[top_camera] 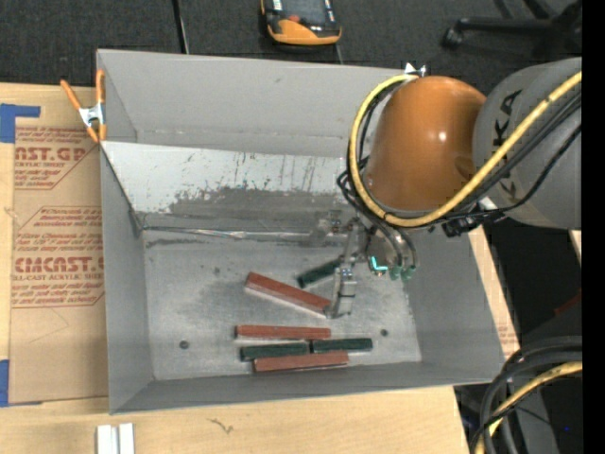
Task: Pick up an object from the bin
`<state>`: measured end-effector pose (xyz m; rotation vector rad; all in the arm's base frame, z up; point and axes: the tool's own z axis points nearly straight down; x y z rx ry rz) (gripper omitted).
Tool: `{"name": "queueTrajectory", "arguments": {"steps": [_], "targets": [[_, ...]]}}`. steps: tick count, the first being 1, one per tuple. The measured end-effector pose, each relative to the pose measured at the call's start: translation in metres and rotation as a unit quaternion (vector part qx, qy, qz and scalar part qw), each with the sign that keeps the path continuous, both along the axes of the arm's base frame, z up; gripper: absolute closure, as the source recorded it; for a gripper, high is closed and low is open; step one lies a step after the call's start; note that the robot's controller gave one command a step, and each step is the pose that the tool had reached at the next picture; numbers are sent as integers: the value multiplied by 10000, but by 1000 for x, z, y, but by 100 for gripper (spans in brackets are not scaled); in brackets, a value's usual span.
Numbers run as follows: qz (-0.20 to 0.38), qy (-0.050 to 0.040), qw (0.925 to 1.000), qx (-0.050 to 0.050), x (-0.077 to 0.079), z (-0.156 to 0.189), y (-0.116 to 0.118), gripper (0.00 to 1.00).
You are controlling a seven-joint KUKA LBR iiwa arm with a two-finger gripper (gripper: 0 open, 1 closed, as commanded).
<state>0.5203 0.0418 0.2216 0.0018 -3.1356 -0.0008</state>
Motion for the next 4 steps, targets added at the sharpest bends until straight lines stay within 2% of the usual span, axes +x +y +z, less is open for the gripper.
{"name": "queueTrajectory", "arguments": {"steps": [1, 2, 3, 4], "targets": [[-4, -39, 10000, 3, 2, 4, 0, 0], [-230, -69, 9997, 7, 23, -60, 19, 0], [61, -16, 10000, -5, 52, -71, 30, 0], [-303, -52, 9995, 4, 53, -62, 33, 0]]}}
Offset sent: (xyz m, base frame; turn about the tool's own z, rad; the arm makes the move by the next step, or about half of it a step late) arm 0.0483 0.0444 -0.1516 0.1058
